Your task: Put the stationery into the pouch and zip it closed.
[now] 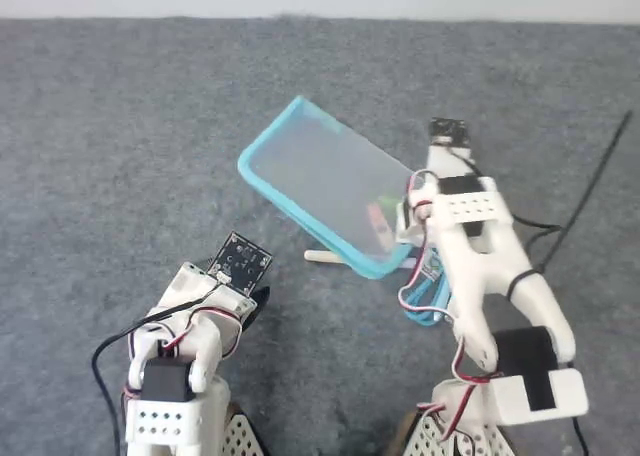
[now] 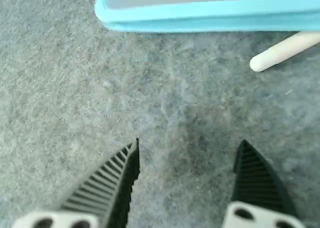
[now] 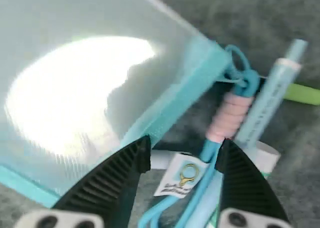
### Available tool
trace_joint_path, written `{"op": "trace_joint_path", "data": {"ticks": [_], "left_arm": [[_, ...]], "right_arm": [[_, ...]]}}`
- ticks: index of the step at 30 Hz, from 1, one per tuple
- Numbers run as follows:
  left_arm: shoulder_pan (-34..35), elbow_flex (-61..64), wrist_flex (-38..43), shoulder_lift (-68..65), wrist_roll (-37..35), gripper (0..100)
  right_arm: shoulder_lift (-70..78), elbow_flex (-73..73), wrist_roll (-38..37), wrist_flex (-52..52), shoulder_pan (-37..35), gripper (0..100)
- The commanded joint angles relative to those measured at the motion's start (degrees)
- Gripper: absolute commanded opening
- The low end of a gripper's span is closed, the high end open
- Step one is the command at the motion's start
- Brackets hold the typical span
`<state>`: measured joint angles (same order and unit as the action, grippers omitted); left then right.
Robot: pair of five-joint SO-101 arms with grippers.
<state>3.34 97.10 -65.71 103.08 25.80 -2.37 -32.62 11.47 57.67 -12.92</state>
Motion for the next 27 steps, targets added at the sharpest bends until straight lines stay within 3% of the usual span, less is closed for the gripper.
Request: {"op": "trace_joint_path", "data": {"ticks": [1, 8, 13, 27], "left_arm": [[-0.26, -0.48, -0.26, 1.67, 0.44, 29], [-0.26, -0.48, -0.26, 1.67, 0.44, 29], [-0.26, -0.48, -0.26, 1.67, 0.44, 29], [-0.26, -0.48, -0.26, 1.67, 0.44, 29]], "right_arm": [[-0.75, 2.55, 0.26, -0.57, -4.53, 22.1], [-11.65, 2.2, -1.67, 2.68, -4.79, 22.2], [-20.97, -0.18, -2.37, 3.03, -0.4, 22.1], [0.57, 3.78, -2.81, -1.1, 6.29, 22.0]]}}
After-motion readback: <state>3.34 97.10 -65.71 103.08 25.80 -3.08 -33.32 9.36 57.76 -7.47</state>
